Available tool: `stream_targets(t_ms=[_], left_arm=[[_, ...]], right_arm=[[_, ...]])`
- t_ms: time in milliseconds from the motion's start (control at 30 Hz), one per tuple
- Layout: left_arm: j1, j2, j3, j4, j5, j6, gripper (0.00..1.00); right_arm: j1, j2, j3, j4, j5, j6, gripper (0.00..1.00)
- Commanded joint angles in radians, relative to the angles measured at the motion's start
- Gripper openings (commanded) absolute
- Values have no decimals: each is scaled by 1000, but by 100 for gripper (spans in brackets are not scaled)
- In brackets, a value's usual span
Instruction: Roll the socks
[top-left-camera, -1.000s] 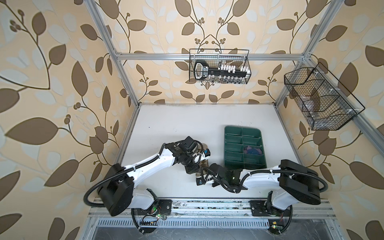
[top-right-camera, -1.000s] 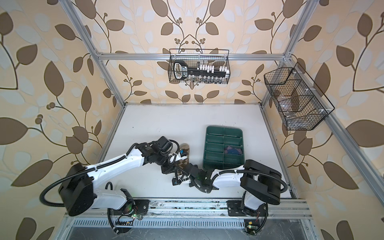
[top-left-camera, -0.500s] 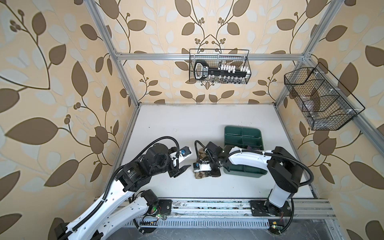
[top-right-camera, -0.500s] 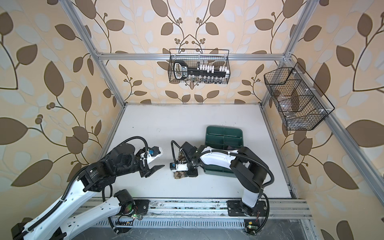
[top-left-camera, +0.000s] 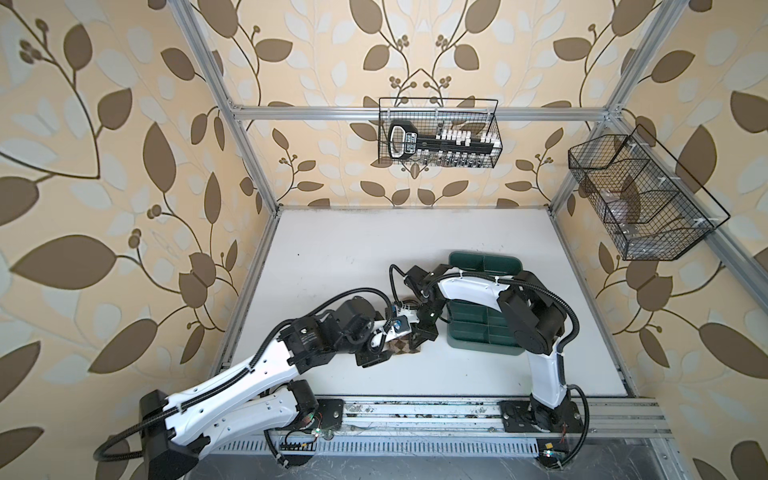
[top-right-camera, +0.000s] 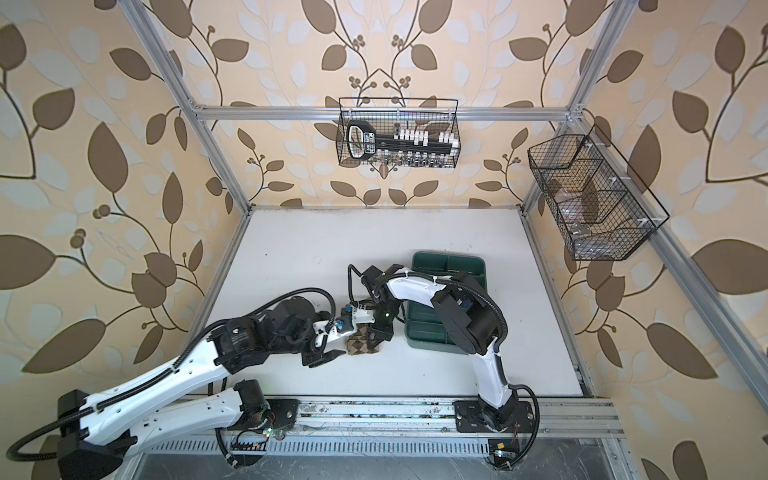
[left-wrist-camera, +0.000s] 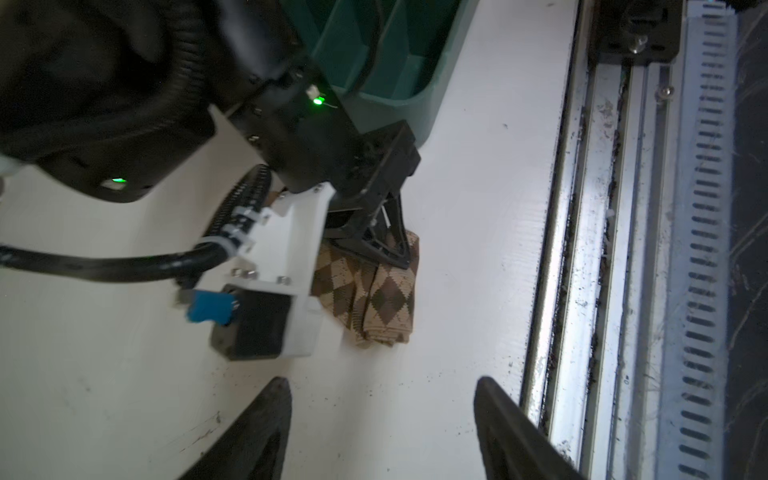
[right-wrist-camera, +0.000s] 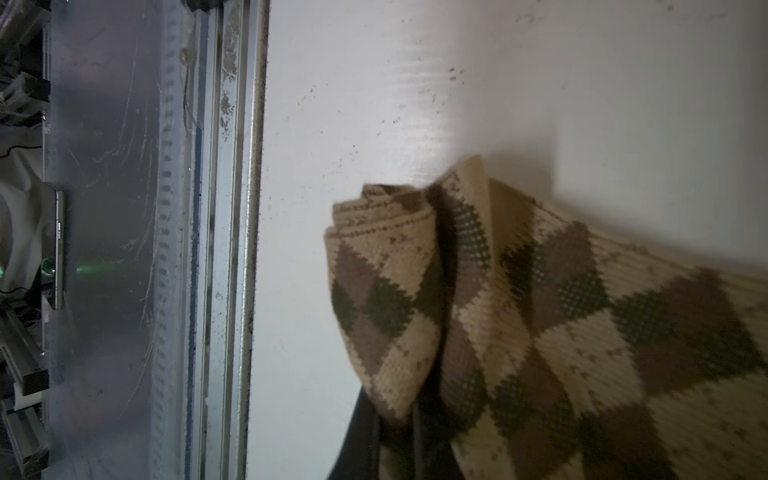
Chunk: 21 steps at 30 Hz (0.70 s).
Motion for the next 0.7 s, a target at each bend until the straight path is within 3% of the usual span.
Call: stream_targets(t_ms=[0,200,300,400,567,667], left_arm=[[-51,119,-44,118,-16,9,70],[-84,343,-35,210,-27,-36,65],[-84,421,-15,228,-72,-51,58],[-84,493,10,223,-90,-56,44],[-84,609,54,177,-94,-63,3],[-84,634,66,169,-102,-70,0]], right_arm=[[-6,28,35,-82,-42,-43,0],[-7,27,35,-85,-47,-45,0],[-7,26,32,-90,-47,-51,0],[-8,16,22,-85,-46,-53,0],[-15,-42,-33,-27,-21,-39,4],[-29,-109,-88,36,-12,-19,11]])
